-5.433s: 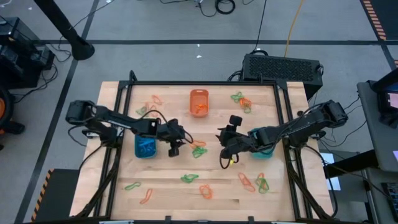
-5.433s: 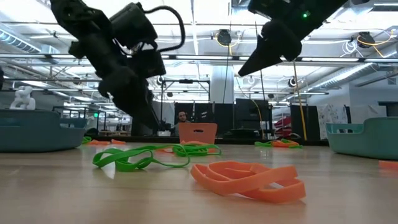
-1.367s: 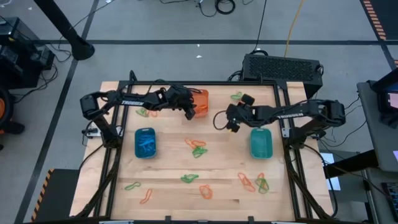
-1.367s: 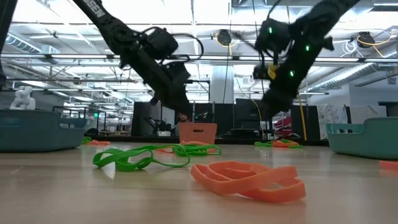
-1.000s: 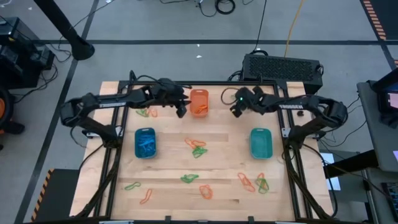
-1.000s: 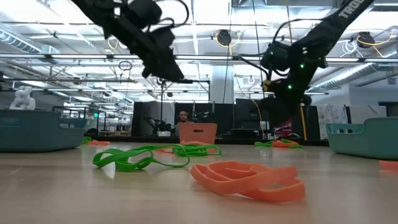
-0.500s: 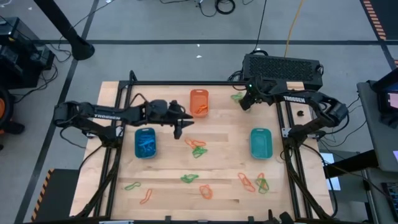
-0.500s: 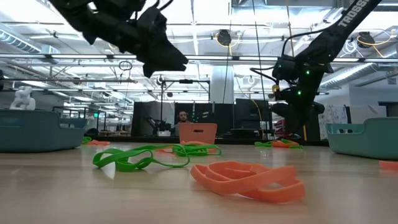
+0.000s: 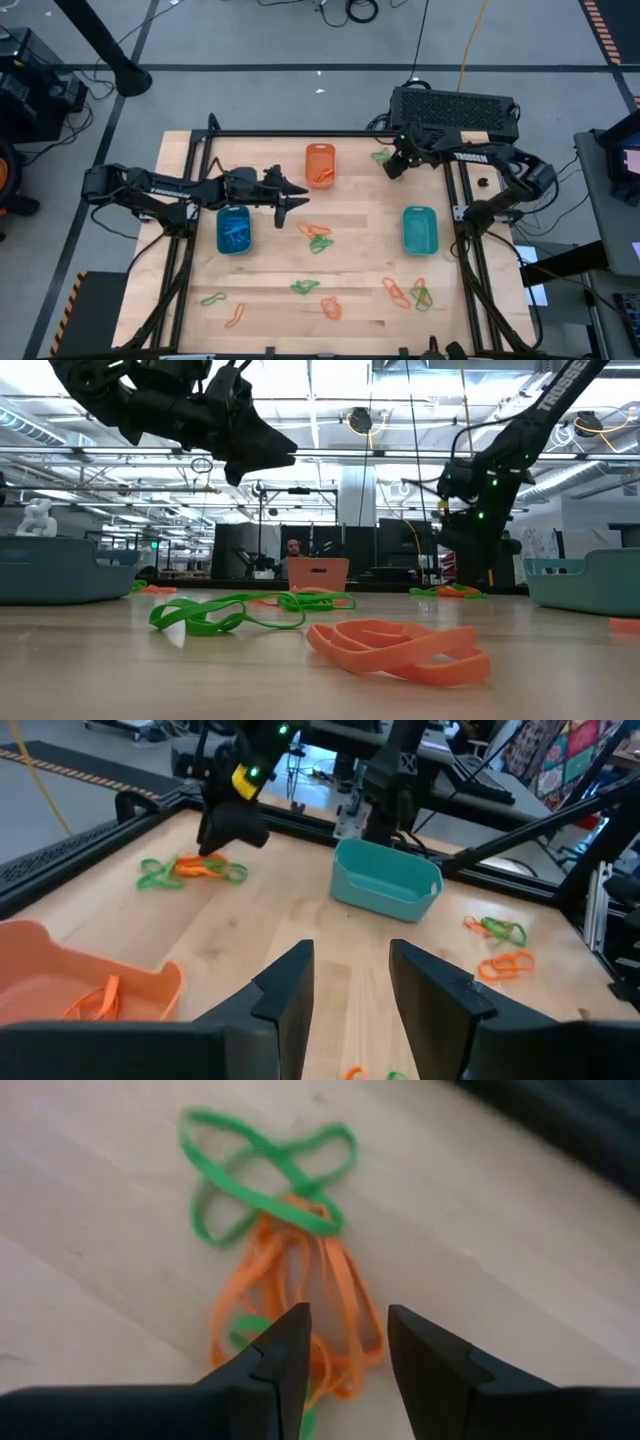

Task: Sort rubber bands into baskets
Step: Put the orange rubber band into the orange bin

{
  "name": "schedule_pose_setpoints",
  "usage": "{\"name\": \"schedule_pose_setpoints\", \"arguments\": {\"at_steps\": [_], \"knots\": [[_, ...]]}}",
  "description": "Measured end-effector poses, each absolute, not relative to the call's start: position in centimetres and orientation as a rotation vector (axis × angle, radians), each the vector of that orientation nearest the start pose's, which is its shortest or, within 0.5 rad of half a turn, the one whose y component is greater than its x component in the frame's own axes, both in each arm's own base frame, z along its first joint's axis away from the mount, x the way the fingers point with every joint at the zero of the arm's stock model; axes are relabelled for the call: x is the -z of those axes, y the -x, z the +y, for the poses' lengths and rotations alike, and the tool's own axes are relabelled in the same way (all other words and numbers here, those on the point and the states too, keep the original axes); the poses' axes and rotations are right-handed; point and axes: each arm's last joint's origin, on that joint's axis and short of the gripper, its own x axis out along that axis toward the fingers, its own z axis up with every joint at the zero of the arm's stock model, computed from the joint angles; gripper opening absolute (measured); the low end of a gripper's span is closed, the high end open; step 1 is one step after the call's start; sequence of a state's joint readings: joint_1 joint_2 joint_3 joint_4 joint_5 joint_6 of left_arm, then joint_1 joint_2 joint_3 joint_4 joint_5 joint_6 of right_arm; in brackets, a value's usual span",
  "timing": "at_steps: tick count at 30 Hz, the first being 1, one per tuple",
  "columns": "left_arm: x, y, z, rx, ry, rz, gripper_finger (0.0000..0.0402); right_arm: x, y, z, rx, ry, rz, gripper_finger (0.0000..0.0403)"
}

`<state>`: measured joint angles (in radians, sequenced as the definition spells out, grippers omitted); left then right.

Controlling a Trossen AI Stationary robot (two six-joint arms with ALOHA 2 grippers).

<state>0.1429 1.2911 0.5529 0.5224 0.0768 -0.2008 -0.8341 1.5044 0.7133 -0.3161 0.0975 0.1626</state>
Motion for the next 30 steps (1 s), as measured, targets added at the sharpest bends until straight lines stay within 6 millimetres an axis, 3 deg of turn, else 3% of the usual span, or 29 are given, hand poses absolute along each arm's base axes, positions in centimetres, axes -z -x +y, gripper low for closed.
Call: {"name": "schedule_pose_setpoints", "arguments": {"at_steps": [6, 12, 14, 19, 23, 30], "knots": [[-22.2, -26.0, 3.2, -0.013, 0.202, 0.171, 0.0138, -13.0, -17.9, -20.1, 0.914, -0.570, 1.016, 0.0117], [-22.3, -26.0, 2.5, 0.037, 0.198, 0.171, 0.0138, -13.1, -18.0, -20.1, 0.895, -0.569, 1.011, 0.0020], [-22.3, -26.0, 2.4, 0.043, 0.186, 0.172, 0.0138, -13.4, -18.0, -20.0, 0.898, -0.557, 1.008, 0.0009], [-22.3, -26.0, 2.2, 0.049, 0.173, 0.172, 0.0138, -15.2, -17.5, -19.3, 0.904, -0.529, 0.987, 0.0003], [-22.3, -26.0, 2.3, 0.044, 0.172, 0.167, 0.0138, -17.9, -16.4, -18.6, 1.039, -0.453, 0.942, 0.0002], [-22.4, -26.0, 2.3, 0.020, 0.168, 0.163, 0.0138, -22.4, -15.7, -15.6, 1.104, -0.311, 0.796, 0.0001]]}}
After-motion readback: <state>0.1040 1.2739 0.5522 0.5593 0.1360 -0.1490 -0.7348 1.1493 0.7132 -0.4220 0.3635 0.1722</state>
